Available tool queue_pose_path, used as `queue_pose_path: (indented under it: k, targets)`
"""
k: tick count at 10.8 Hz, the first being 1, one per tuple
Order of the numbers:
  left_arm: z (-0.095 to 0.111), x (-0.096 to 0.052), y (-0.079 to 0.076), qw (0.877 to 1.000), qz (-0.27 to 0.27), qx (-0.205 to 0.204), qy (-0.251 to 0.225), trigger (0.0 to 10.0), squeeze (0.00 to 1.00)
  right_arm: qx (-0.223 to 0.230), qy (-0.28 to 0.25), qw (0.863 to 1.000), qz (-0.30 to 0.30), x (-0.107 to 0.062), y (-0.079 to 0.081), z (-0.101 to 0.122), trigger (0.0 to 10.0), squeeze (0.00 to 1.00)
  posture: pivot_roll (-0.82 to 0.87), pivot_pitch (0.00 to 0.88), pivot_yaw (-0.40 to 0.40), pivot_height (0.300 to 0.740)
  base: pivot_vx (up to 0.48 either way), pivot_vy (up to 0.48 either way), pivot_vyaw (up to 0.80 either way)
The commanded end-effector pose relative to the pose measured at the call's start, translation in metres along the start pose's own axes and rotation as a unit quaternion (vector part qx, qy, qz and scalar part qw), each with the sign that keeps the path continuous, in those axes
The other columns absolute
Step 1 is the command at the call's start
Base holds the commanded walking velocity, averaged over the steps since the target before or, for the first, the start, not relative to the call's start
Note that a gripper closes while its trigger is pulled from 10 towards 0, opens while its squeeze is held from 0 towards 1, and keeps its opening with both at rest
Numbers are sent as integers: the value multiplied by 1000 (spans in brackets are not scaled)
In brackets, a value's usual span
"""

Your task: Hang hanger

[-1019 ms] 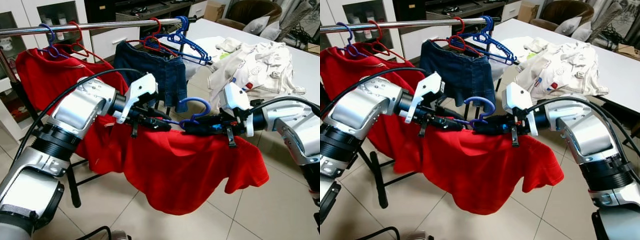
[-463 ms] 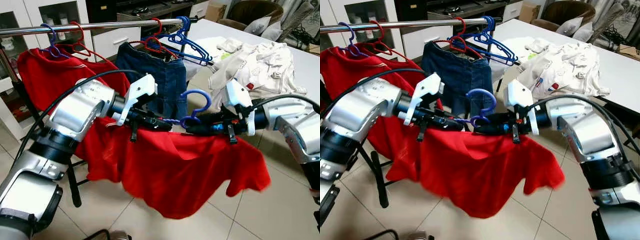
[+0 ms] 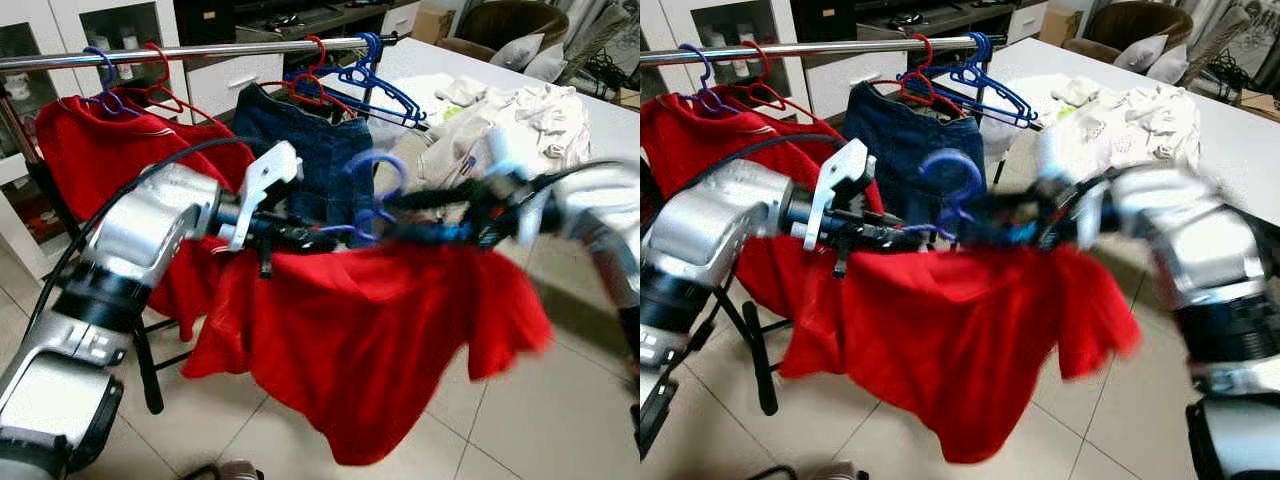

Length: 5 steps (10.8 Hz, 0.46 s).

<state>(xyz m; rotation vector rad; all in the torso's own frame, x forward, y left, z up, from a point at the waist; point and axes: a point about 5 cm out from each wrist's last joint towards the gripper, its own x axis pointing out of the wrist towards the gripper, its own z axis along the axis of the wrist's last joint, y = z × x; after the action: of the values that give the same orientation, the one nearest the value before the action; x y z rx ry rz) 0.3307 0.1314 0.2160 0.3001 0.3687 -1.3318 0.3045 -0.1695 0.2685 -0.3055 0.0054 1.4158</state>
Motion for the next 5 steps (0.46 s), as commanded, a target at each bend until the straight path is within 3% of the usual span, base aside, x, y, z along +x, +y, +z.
queue_pose_path:
  k: [1,3,5]
  targets:
    - [-4,0,1,1000,24,-14,-3,0,0,-14,-22,999,-30,-16,-5,15,10000,1000,91,0,-81,740,0,0,0]
    - [-24,2,3,994,91,-60,-1,0,0,3,-74,993,-92,-30,-4,16,10000,1000,93,0,-79,740,0,0,0]
    - [-28,-3,3,985,152,-75,-19,0,0,43,-69,984,-158,-26,8,-8,10000,1000,94,0,-81,740,0,0,0]
